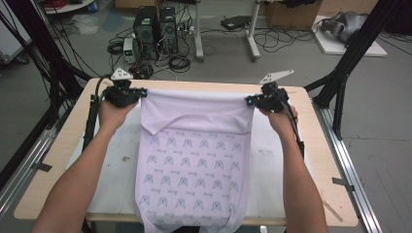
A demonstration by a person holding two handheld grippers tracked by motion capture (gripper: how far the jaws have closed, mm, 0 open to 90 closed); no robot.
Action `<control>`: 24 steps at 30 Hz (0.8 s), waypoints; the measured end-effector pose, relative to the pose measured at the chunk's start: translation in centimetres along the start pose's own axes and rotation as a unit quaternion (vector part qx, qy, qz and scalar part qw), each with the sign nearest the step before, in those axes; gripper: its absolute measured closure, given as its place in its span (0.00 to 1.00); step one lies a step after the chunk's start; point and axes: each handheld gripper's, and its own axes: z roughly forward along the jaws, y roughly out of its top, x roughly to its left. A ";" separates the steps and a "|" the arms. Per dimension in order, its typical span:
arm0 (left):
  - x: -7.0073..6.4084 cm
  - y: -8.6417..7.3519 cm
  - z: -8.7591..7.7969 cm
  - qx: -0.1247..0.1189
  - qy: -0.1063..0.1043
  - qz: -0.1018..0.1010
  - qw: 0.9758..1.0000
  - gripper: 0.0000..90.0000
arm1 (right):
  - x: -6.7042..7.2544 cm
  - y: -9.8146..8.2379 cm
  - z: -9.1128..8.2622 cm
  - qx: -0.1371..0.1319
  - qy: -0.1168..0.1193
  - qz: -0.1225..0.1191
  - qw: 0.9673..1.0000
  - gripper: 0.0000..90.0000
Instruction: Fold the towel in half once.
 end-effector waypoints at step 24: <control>-4.4 -10.7 0.4 0.105 -0.137 0.016 0.985 0.61 | 4.7 -9.4 5.2 0.071 0.063 0.047 0.994 0.58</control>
